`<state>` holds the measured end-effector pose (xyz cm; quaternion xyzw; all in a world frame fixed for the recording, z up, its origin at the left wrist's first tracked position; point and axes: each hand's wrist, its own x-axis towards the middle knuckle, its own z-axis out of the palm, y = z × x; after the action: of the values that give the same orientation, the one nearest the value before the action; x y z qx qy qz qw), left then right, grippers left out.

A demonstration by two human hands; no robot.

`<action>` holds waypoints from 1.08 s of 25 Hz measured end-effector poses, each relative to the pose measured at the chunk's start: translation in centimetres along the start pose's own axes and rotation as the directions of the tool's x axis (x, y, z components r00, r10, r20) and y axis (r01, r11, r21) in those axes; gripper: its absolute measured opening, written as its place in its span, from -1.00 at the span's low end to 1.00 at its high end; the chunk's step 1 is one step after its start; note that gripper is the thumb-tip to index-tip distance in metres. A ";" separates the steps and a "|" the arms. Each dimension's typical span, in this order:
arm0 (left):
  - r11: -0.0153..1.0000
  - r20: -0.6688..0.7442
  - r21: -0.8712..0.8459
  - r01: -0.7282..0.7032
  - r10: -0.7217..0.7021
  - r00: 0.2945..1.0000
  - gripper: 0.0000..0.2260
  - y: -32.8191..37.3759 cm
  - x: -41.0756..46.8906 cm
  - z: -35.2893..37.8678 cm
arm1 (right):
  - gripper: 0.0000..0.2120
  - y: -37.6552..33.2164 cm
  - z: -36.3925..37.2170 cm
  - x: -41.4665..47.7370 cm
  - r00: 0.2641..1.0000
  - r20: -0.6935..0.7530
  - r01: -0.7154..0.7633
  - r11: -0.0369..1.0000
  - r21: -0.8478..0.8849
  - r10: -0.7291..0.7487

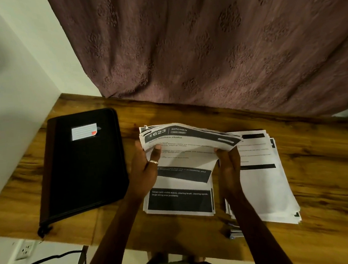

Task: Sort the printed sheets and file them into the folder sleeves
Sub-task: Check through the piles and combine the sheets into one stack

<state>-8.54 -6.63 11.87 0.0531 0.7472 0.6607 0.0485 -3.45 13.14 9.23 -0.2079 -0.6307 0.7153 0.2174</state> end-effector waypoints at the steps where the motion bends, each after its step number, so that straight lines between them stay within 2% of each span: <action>1: 1.000 0.007 -0.012 -0.009 0.009 1.000 -0.75 0.1 0.2 0.0 | -0.60 -0.3 0.2 0.1 1.000 0.002 0.002 1.000 0.003 -0.002; 5: 0.997 -0.068 -0.048 -0.064 0.060 0.996 -0.75 0.6 1.0 0.3 | -0.67 -1.6 0.7 0.6 0.999 0.016 0.050 0.999 -0.003 -0.050; 7: 0.994 -0.126 0.031 -0.107 0.110 0.986 -0.68 0.6 0.9 0.3 | -0.66 -1.6 0.8 0.4 0.996 0.048 0.074 0.997 -0.004 -0.074; 8: 0.988 -0.131 0.078 -0.134 0.144 0.981 -0.64 0.6 0.8 0.2 | -0.63 -1.5 0.8 0.2 0.996 0.055 0.076 0.997 -0.001 -0.076; 9: 0.983 -0.124 0.105 -0.150 0.162 0.979 -0.61 0.5 0.6 0.1 | -0.51 -1.4 0.7 -0.1 0.997 0.048 0.061 0.998 0.007 -0.061; 10: 0.982 -0.114 0.111 -0.152 0.164 0.980 -0.59 0.5 0.4 0.1 | -0.39 -1.4 0.7 -0.2 0.998 0.047 0.048 0.999 -0.011 -0.047; 11: 0.984 -0.102 0.101 -0.150 0.160 0.982 -0.59 0.6 0.3 0.1 | -0.35 -1.5 0.5 -0.2 0.997 0.059 0.051 0.998 -0.027 -0.049; 14: 0.991 -0.106 0.074 -0.113 0.121 0.987 -0.66 0.7 0.3 0.6 | -0.56 -1.7 0.8 -0.5 0.993 0.086 0.084 0.995 -0.054 -0.079; 18: 0.995 -0.155 0.041 -0.089 0.094 0.983 -0.74 0.7 0.6 0.3 | -0.70 -2.6 1.2 -0.4 0.992 0.078 0.113 0.984 -0.134 -0.103; 22: 0.996 -0.097 0.030 -0.087 0.089 0.991 -0.81 2.9 1.9 -1.4 | -0.85 -5.4 0.5 1.2 0.979 0.163 0.164 0.948 -0.274 -0.122; 25: 0.996 -0.077 -0.073 -0.047 0.042 0.996 -0.72 3.6 2.6 -1.9 | -0.80 -6.4 -0.1 2.5 0.982 0.189 0.026 0.972 -0.234 0.019; 27: 0.990 0.010 -0.132 0.047 -0.046 0.999 -0.56 2.7 2.3 -2.0 | -0.77 -6.0 -0.1 2.7 0.977 0.148 -0.117 0.969 -0.215 0.151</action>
<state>-11.06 -7.89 14.76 0.0345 0.7026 0.7072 0.0701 -5.25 15.44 15.08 -0.2124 -0.7013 0.6740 0.0935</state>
